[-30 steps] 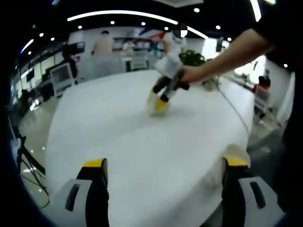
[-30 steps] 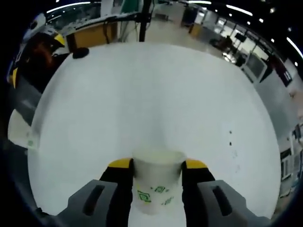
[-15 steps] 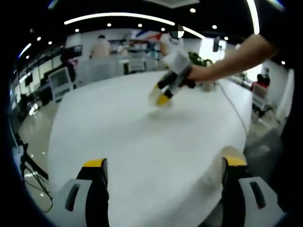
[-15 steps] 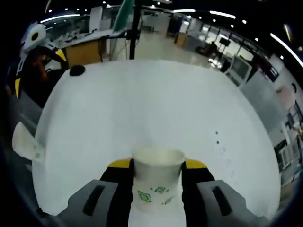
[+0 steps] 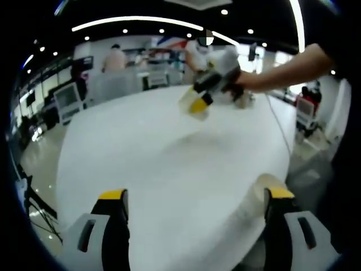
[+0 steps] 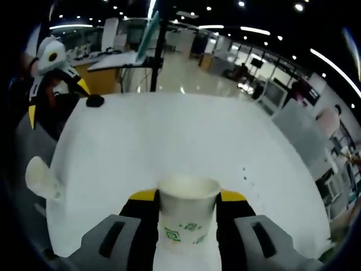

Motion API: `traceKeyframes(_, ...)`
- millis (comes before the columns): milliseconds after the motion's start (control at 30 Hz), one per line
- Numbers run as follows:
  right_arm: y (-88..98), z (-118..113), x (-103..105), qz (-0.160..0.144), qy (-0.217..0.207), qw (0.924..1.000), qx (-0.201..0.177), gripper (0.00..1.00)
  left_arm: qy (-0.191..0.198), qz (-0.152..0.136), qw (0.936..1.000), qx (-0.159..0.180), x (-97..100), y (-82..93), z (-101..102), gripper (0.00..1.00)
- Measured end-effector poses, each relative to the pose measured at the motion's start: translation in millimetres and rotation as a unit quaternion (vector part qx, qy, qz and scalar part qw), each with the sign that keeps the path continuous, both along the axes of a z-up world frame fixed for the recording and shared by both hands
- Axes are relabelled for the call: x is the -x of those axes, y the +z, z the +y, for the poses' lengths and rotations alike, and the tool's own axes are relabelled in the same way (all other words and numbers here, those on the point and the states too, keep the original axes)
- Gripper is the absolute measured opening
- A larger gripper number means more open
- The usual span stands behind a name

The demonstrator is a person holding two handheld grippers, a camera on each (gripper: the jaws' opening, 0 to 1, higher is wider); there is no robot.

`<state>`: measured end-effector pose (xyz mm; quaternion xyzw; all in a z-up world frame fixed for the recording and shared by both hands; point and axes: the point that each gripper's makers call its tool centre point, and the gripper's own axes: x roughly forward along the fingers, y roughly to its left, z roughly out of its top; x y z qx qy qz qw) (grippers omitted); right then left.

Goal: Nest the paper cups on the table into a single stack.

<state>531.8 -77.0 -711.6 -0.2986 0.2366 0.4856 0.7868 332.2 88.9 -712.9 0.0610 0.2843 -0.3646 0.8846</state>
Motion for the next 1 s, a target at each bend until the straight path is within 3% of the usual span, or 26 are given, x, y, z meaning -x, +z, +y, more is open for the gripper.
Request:
traceKeyframes(233,29.7,1.2,17.3,-0.015,-0.008,0.9991,-0.040,0.36,-0.014,0.002,0.9999,-0.006,5.2,0.1,-1.7,0.99)
traceKeyframes(467,87.1,6.6,51.9,-0.020,-0.032,0.9910,-0.129,0.36,-0.028,0.003,0.9996,-0.004,11.1,0.2,-6.7,0.99)
traceKeyframes(833,119.8,3.0,92.3,-0.047,-0.031,0.9866,-0.153,0.36,-0.059,0.004,0.9981,-0.015,23.2,-1.2,-12.1,0.99)
traceKeyframes(1000,131.3,7.7,115.8,-0.043,-0.030,0.9790,-0.197,0.36,-0.063,0.001,0.9980,-0.011,21.5,0.3,-14.4,0.99)
